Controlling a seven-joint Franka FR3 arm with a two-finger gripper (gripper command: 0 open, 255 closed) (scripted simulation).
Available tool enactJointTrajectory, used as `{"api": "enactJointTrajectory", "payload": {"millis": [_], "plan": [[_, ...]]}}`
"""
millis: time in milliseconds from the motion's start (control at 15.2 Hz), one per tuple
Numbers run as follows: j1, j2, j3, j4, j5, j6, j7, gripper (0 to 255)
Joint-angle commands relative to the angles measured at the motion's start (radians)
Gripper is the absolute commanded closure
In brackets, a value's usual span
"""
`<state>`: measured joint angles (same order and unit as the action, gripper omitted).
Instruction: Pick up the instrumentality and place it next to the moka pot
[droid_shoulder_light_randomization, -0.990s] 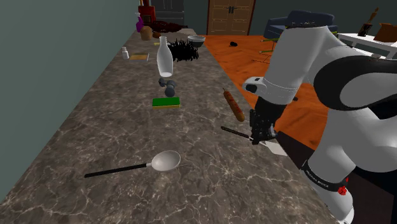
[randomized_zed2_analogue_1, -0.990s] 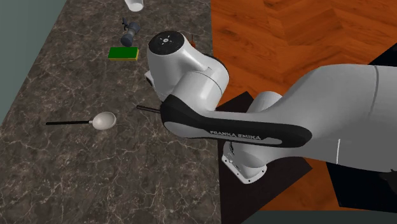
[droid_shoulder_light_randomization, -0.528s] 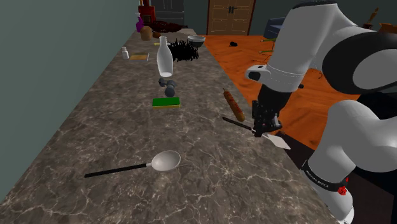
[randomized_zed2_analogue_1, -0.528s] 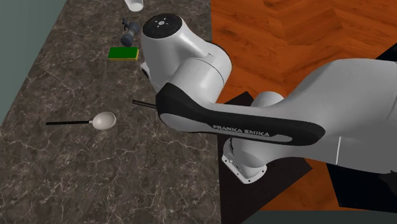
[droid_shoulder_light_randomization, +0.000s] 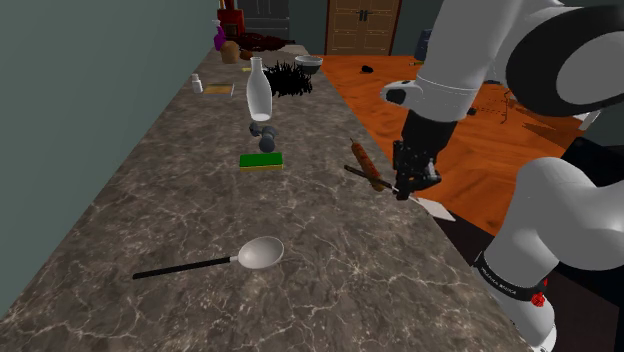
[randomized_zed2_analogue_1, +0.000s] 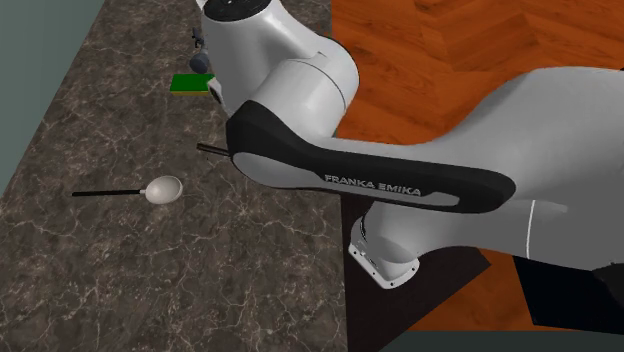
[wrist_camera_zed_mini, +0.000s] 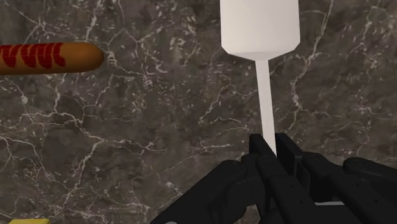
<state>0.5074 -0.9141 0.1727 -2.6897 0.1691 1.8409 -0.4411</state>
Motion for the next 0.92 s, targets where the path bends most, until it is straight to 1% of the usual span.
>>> {"api": "enactJointTrajectory", "payload": {"millis": [0, 396, 858], "plan": [[-0.018, 0.082, -0.008, 0.045, -0.013, 0.036, -0.016, 255], [-0.068, 0.347, -0.026, 0.213, -0.052, 0.131, -0.054, 255], [-0.106, 0.633, -0.040, 0.456, -0.094, 0.171, -0.078, 255]]}}
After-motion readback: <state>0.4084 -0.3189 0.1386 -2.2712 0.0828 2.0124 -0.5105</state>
